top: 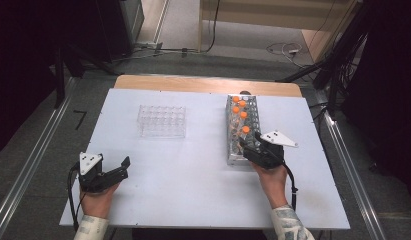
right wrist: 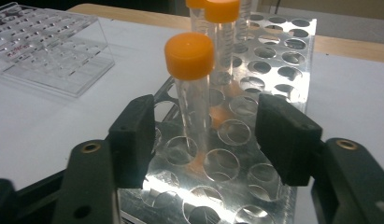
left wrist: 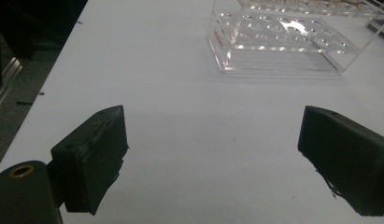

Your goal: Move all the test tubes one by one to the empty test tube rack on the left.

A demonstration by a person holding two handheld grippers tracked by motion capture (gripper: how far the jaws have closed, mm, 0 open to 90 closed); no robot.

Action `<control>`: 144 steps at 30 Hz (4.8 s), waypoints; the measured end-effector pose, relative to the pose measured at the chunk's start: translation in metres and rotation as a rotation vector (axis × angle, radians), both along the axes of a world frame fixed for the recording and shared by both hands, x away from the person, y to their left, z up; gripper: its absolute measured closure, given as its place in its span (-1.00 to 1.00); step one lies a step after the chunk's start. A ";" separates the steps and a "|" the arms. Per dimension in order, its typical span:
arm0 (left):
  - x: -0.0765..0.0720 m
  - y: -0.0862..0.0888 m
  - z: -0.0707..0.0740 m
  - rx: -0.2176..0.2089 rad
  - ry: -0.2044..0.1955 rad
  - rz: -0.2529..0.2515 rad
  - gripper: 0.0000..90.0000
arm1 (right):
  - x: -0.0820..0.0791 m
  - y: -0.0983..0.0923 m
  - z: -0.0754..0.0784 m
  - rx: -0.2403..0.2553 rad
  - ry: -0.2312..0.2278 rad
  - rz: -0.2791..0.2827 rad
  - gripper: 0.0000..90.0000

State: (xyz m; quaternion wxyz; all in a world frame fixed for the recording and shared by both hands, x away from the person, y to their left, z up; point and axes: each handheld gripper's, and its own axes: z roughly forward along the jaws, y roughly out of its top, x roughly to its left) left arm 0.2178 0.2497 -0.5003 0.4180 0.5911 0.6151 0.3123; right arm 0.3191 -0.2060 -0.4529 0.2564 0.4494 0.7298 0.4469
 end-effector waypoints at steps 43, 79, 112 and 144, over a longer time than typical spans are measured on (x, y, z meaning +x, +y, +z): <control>0.004 -0.012 0.006 0.016 -0.004 -0.004 -0.81 | 0.007 0.006 0.029 -0.018 -0.057 0.017 0.60; 0.039 -0.051 0.026 0.032 -0.005 -0.134 -0.79 | -0.001 0.084 0.041 -0.011 -0.065 0.202 0.60; 0.054 -0.105 0.069 -0.020 -0.123 -0.328 -0.30 | 0.002 0.163 0.006 -0.071 0.017 0.347 0.60; 0.069 -0.118 0.078 0.041 -0.088 -0.416 0.57 | 0.001 0.174 0.005 -0.053 0.079 0.405 -0.30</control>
